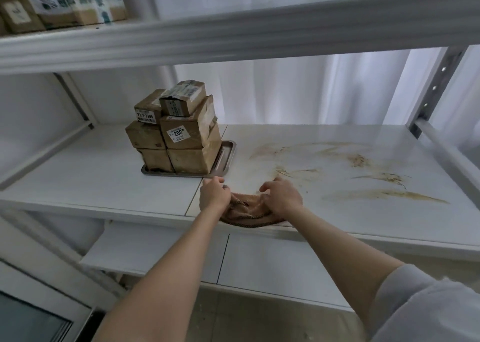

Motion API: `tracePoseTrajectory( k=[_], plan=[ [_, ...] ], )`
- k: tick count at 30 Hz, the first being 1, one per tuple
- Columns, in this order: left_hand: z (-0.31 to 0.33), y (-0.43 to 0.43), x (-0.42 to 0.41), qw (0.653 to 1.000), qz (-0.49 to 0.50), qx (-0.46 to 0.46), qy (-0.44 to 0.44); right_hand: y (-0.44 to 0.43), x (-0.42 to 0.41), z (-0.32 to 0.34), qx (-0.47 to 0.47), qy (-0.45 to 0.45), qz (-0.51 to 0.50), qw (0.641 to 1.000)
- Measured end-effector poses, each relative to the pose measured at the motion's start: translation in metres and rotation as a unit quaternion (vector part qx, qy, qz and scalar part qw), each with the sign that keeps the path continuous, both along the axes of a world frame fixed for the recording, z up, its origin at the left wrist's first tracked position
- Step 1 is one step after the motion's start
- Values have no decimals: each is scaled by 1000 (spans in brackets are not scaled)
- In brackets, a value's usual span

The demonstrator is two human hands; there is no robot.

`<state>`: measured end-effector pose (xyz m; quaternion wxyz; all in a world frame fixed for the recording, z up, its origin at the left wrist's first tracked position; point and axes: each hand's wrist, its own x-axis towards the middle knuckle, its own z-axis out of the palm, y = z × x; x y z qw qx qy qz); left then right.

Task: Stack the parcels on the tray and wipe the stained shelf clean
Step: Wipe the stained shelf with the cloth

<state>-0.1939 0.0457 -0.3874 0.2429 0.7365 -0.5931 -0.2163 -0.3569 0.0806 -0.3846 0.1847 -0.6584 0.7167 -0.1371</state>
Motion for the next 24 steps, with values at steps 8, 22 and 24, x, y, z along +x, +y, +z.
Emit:
tracePoseTrajectory(
  k=[8,22,24],
  plan=[
    [-6,-3,-25,999,-34,-37,2,-19,-3,-37,128,76,98,984],
    [-5,-21,-20,997,-54,-49,-13,-24,-69,-35,72,169,-135,974],
    [-6,-22,-8,997,-46,-58,-12,-31,-51,-33,72,135,-103,983]
  ],
)
